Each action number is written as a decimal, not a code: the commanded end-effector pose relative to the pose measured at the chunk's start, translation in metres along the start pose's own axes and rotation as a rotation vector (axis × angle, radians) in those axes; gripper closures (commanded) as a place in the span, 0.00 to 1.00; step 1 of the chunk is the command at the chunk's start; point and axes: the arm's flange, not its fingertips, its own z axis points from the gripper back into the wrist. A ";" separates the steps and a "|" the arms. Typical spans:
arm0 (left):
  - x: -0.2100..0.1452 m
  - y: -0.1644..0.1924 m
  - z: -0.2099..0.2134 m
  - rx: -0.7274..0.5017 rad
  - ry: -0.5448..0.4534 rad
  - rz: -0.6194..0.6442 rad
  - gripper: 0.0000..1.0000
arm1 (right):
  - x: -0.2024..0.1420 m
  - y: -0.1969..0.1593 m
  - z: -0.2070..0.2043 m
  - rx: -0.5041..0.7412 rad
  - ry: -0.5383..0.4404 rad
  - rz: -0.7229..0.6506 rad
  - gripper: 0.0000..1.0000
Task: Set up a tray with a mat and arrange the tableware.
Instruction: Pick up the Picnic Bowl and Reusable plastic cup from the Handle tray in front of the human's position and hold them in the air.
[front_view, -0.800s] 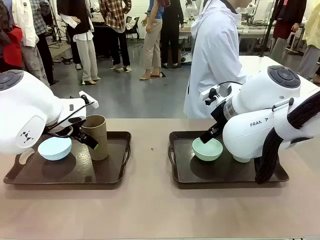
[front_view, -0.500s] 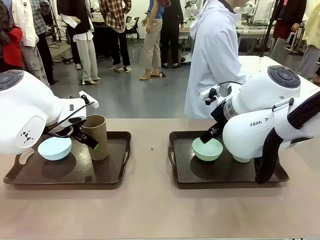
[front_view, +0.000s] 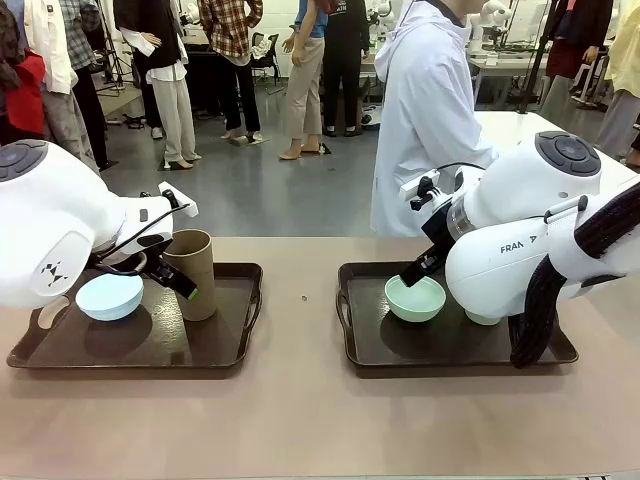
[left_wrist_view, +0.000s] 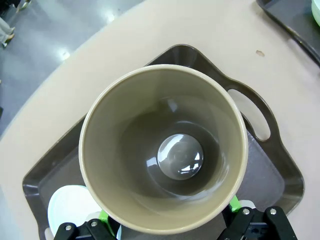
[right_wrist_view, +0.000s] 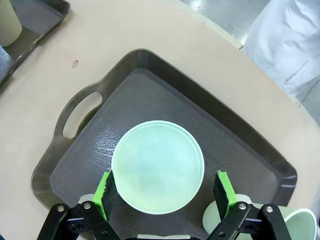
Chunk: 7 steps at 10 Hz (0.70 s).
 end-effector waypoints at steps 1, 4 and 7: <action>0.000 0.001 0.000 0.000 0.000 0.003 0.00 | 0.000 0.000 0.000 0.001 0.000 0.000 0.00; 0.000 0.001 0.000 0.000 0.000 0.003 0.00 | 0.000 0.000 0.000 0.001 0.000 0.000 0.00; -0.020 -0.006 0.063 0.016 0.027 0.017 0.00 | -0.004 0.014 0.050 0.044 0.024 -0.086 0.00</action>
